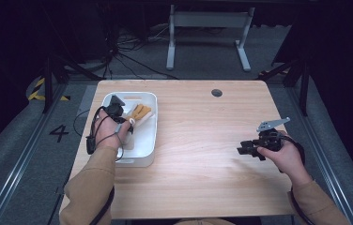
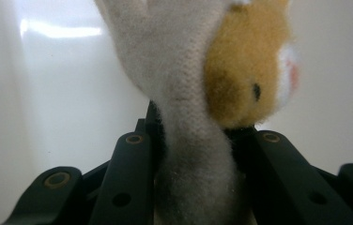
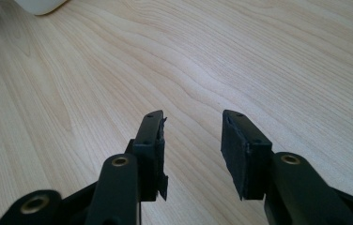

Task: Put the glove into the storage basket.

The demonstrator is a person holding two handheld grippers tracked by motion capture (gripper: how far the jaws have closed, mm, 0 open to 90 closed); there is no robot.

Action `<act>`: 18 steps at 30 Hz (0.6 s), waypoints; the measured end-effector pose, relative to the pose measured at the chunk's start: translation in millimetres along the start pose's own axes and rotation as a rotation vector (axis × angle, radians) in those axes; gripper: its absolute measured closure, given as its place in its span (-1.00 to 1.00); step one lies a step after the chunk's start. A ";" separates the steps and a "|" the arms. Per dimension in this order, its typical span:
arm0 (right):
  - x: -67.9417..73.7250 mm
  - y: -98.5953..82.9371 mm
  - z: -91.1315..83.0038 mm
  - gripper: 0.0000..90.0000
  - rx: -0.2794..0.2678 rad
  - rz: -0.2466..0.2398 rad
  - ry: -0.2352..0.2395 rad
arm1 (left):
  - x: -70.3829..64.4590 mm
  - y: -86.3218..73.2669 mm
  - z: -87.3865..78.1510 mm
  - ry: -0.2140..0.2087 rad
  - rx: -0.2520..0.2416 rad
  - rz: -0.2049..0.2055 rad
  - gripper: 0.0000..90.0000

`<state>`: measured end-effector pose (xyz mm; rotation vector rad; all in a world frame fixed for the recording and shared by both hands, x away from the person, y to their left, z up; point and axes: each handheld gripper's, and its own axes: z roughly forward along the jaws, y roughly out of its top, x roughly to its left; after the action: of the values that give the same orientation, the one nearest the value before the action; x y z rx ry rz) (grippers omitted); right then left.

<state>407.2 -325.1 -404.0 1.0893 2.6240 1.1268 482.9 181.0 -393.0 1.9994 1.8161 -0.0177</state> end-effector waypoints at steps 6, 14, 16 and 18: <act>0.2 -1.7 -1.3 0.32 -0.002 0.006 -0.003 | 5.5 -0.1 12.3 0.002 0.026 -0.025 0.57; 0.9 -5.2 -3.7 0.31 -0.002 0.014 -0.007 | 9.8 -1.4 21.8 0.004 0.041 -0.061 0.57; 0.8 -5.8 -3.8 0.31 -0.002 0.014 -0.009 | 10.3 -1.6 21.7 0.010 0.038 -0.062 0.57; 0.8 -5.9 -4.5 0.31 -0.002 0.018 -0.010 | 10.0 -1.6 21.4 0.017 0.035 -0.066 0.57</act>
<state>401.7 -330.1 -404.5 1.1168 2.6106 1.1240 488.7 183.6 -415.8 1.9684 1.9039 -0.0535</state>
